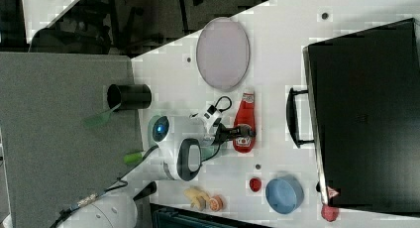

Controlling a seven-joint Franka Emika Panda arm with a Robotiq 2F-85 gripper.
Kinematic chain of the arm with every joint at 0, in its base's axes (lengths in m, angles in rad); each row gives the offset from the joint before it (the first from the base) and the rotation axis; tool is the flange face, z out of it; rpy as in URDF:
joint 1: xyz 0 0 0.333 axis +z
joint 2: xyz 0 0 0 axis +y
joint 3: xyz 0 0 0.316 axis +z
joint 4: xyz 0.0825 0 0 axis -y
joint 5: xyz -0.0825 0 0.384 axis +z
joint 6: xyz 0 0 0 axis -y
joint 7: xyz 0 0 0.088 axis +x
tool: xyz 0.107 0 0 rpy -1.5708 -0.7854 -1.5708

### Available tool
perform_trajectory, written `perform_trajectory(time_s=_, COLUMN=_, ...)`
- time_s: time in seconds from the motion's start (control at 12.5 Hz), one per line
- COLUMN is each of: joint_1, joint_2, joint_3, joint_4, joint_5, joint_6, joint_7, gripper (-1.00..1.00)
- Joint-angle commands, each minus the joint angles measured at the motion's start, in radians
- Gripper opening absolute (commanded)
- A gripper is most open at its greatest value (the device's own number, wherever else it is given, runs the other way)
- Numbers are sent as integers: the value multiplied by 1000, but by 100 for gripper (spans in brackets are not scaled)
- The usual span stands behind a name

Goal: Pick Ketchup from the table and place it in strainer.

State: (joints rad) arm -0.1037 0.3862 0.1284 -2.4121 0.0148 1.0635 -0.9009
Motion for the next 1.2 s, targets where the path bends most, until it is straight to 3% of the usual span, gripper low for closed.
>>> perform_trajectory(time_s=0.08, joint_1=-8, joint_2=-96, joint_3=10, joint_4=53, joint_5=-4, joint_6=-45, joint_7=-34, gripper=24)
perform_trajectory(time_s=0.32, joint_1=-8, joint_2=-233, joint_3=16, joint_4=92, joint_5=-3, joint_6=-244, joint_7=-25, gripper=24)
perform_trajectory(time_s=0.72, joint_1=0, joint_2=-419, joint_3=57, joint_4=264, joint_5=2, joint_6=-677, joint_7=69, gripper=24)
perform_trajectory(time_s=1.2, joint_1=30, joint_2=-433, joint_3=238, joint_4=342, joint_5=23, joint_6=-742, joint_7=299, gripper=24)
